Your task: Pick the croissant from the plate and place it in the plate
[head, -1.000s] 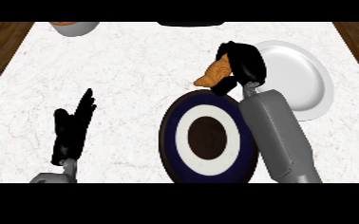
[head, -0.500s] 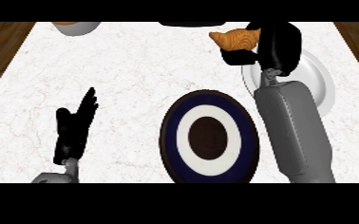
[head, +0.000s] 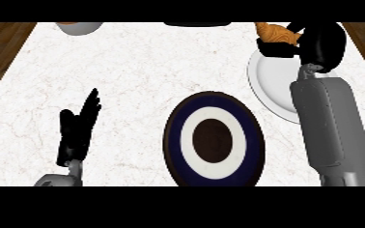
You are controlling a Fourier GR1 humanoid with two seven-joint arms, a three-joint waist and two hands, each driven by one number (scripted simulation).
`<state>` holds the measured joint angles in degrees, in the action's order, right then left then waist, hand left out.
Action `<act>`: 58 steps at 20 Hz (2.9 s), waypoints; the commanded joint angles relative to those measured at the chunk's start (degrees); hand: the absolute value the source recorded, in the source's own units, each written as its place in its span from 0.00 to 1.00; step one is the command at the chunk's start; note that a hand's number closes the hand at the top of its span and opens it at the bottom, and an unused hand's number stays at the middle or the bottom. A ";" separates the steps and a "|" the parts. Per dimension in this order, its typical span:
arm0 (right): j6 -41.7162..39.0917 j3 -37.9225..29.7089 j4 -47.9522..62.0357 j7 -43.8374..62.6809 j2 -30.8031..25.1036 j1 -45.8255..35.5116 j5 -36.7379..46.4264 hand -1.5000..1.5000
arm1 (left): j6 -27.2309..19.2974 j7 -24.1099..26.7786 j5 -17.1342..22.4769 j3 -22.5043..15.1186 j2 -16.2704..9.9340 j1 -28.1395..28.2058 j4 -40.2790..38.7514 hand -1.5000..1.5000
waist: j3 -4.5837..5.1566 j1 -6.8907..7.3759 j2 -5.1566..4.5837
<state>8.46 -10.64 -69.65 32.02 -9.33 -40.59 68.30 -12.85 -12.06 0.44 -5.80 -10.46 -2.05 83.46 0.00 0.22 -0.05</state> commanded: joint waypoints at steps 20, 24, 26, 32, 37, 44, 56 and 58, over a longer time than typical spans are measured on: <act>-9.60 -9.85 37.68 -21.11 -12.09 -4.02 -15.05 0.00 | 2.64 1.23 -1.04 2.20 0.81 -1.34 -1.88 0.50 | -0.04 0.60 -0.21; -7.06 -12.06 35.18 -31.17 -12.40 -1.68 -19.30 0.00 | 4.08 0.37 0.20 3.56 -0.40 -1.31 -1.60 0.50 | -0.05 0.33 -0.13; -7.73 -15.65 32.76 -35.33 -12.33 -2.11 -24.26 0.00 | 2.46 -0.08 -0.69 2.57 0.92 -0.87 -0.51 0.50 | -0.08 0.04 0.01; -5.47 -26.90 27.47 -40.98 -8.92 -2.90 -38.73 0.00 | 1.40 0.13 -1.94 1.91 1.94 -2.23 -1.99 0.50 | -0.08 -0.84 0.14; -10.77 -28.05 25.80 -44.02 -9.24 3.03 -45.20 0.00 | 2.84 1.65 -1.42 2.52 1.28 1.85 0.66 0.50 | -0.02 -0.13 0.11; -14.87 -25.84 29.14 -53.58 -11.94 6.90 -49.50 0.00 | 4.14 -2.91 -1.17 4.15 0.14 0.58 2.99 0.50 | -0.04 0.28 -0.08; -5.94 -18.85 30.63 -52.04 -10.90 7.69 -51.55 0.00 | 0.27 -2.17 -6.70 0.78 6.15 1.03 3.75 0.50 | -0.03 0.26 -0.03; -4.34 -18.26 33.63 -51.80 -12.73 6.07 -50.66 0.00 | 3.94 -2.72 -4.02 4.51 2.76 -1.53 1.71 0.50 | -0.03 0.28 -0.10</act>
<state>0.78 -30.24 -39.84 -18.75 -21.23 -33.48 16.79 -9.53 -13.12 -3.72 -2.67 -7.02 -0.75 85.60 -0.02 0.43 -0.07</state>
